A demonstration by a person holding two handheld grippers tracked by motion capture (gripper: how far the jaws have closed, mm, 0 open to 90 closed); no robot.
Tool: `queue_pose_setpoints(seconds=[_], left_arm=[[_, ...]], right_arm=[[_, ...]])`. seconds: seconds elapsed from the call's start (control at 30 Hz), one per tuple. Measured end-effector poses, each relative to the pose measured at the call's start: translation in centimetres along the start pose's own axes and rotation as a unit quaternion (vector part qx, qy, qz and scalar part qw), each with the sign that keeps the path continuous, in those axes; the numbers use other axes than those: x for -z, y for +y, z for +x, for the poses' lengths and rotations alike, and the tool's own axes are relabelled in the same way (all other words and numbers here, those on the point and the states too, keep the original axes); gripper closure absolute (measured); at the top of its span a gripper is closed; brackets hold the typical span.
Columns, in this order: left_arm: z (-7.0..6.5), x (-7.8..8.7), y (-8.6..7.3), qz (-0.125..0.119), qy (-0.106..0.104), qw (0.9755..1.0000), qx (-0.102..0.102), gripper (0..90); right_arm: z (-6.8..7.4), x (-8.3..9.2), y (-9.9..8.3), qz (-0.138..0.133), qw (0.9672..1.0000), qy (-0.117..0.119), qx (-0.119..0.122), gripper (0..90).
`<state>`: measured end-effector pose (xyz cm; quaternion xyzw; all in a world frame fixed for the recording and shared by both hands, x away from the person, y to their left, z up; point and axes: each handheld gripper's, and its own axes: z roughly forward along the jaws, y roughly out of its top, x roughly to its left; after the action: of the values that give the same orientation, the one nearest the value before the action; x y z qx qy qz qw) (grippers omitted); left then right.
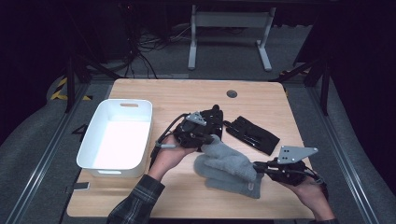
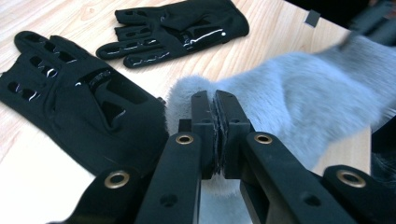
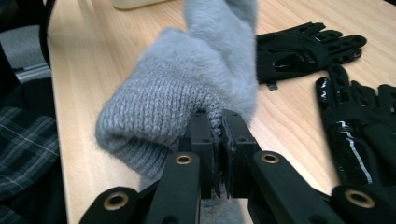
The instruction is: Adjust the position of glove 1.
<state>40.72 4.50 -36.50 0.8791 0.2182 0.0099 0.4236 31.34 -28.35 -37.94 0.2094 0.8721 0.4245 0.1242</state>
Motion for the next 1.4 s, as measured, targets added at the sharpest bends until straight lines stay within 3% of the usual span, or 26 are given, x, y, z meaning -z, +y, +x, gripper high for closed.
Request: queue_pose_setpoints(seconds=[0.23, 0.4, 0.47, 0.6, 0.73, 0.83, 0.97, 1.1, 1.23, 1.4], left_arm=[[-1.3, 0.7, -2.0, -0.001, 0.005, 0.9999, 0.01, 87.7], [-1.3, -0.4, -4.1, 0.013, 0.004, 0.9996, 0.023, 87.5], [-1.3, -0.9, -4.7, 0.014, 0.006, 0.9994, 0.03, 87.3], [-1.4, -1.0, -5.3, 0.008, -0.003, 0.9992, 0.039, 86.9], [-1.5, -0.8, -5.7, 0.004, -0.005, 0.999, 0.044, 86.5], [-1.6, -0.4, -6.1, -0.004, -0.008, 0.9986, 0.053, 85.5], [-1.3, -0.1, -6.6, -0.01, -0.012, 0.9979, 0.063, 85.1], [-1.2, -0.2, -6.7, -0.008, -0.011, 0.9977, 0.066, 85.2], [-1.2, -0.3, -6.7, -0.003, -0.006, 0.9981, 0.061, 85.3], [-1.2, -0.4, -6.8, -0.004, -0.006, 0.998, 0.062, 85.4]], right_arm=[[-0.9, -0.4, 0.3, 0.007, 0.9996, 0.011, 0.023, 84.8], [-0.8, -1.6, -0.7, 0.033, 0.9987, 0.029, 0.025, 80.3], [-0.6, -1.9, -1.1, 0.046, 0.9983, 0.023, 0.027, 75.1], [-1.2, -0.6, -1.5, 0.031, 0.9994, 0.013, 0.005, 72.3], [-1.5, 0.3, -1.3, 0.013, 0.9997, 0.004, -0.021, 78.9], [-1.6, 0.0, -1.7, 0.029, 0.9987, -0.004, -0.041, 85.6], [-1.9, 0.1, -2.8, 0.035, 0.997, -0.001, -0.069, 87.0], [-1.2, 0.7, -3.2, 0.016, 0.9963, 0.015, -0.084, 75.7], [-0.7, 0.2, -3.8, 0.035, 0.9961, 0.013, -0.079, 70.5], [-1.0, -0.1, -4.5, 0.047, 0.9956, 0.007, -0.081, 66.6]])
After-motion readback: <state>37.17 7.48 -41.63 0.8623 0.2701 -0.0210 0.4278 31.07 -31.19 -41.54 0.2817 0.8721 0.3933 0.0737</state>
